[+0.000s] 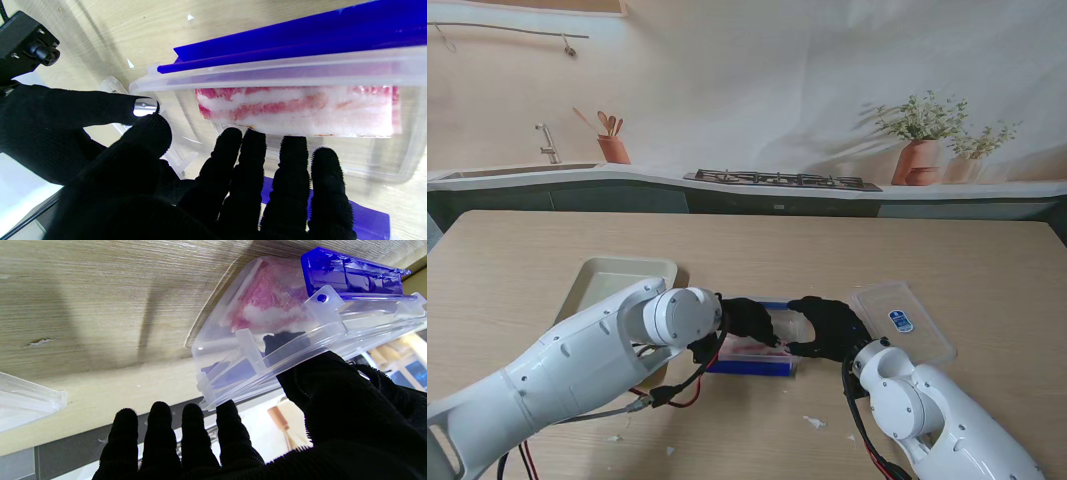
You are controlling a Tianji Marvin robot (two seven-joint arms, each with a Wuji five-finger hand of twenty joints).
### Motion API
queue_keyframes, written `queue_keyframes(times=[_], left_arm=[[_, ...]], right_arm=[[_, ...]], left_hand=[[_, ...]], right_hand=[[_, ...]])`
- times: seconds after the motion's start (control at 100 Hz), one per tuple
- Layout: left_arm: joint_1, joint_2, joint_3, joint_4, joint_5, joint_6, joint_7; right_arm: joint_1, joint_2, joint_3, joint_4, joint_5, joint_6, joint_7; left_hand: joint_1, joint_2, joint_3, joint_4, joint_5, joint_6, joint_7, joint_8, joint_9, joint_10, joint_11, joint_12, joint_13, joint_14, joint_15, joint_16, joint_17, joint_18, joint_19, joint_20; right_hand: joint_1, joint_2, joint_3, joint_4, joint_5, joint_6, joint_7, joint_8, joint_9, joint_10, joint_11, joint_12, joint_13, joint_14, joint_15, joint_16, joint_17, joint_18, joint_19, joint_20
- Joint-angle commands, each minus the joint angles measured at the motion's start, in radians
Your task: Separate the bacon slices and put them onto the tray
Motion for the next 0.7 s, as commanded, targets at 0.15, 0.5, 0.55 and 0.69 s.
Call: queue_keyframes(times=[0.15,0.5,0.55,0.69], left_arm=[[0.029,0.009,-0.032,-0.043,0.012,0.003,-0.009],[0.045,0.008,-0.057,-0.06,-0.025,0.042,-0.009],[0.04,0.007,-0.052,-0.057,-0.025,0.044,-0.011],[0.03,0.002,-0.039,-0.05,-0.037,0.07,-0.013]], right_arm=[[-0.004,-0.006,-0.004,-0.002,0.0,0.001,0.016],[-0.001,-0.006,-0.008,-0.001,0.001,0.003,0.018],[-0.002,-0.006,-0.008,-0.001,0.001,0.003,0.017],[-0.002,-0.006,-0.007,-0.001,0.001,0.004,0.016]], left_hand=[[0.003,0.022,-0.025,-0.034,-0.016,0.002,0.01,0.009,0.037,-0.01,0.115,0.08,0.024,0.0,0.073,0.053,-0.021,-0.002,0.023,0.01],[0.01,-0.001,-0.006,-0.03,-0.003,0.021,0.004,0.005,0.06,-0.014,0.174,0.179,0.041,0.018,0.062,0.047,-0.005,0.007,0.006,0.001],[0.006,-0.009,0.002,-0.03,0.001,0.02,0.001,0.003,0.068,-0.02,0.189,0.199,0.056,0.019,0.061,0.042,0.008,0.011,0.009,-0.002],[0.009,-0.029,0.028,-0.03,0.01,0.023,0.002,0.003,0.08,-0.02,0.234,0.261,0.07,0.028,0.09,0.054,0.015,0.017,0.009,-0.005]], right_hand=[[0.012,0.011,0.007,0.023,-0.018,0.016,0.003,-0.002,-0.014,-0.031,0.008,0.001,-0.022,-0.03,0.005,0.006,-0.005,0.002,-0.031,0.021],[0.013,0.012,0.007,0.023,-0.019,0.016,0.003,-0.002,-0.014,-0.031,0.007,0.001,-0.022,-0.03,0.005,0.006,-0.006,0.002,-0.031,0.021],[0.013,0.012,0.007,0.023,-0.018,0.017,0.003,-0.002,-0.014,-0.031,0.007,0.001,-0.022,-0.03,0.004,0.006,-0.006,0.002,-0.031,0.021],[0.014,0.012,0.008,0.023,-0.018,0.016,0.003,-0.002,-0.014,-0.03,0.007,0.001,-0.022,-0.03,0.005,0.006,-0.006,0.003,-0.031,0.021]])
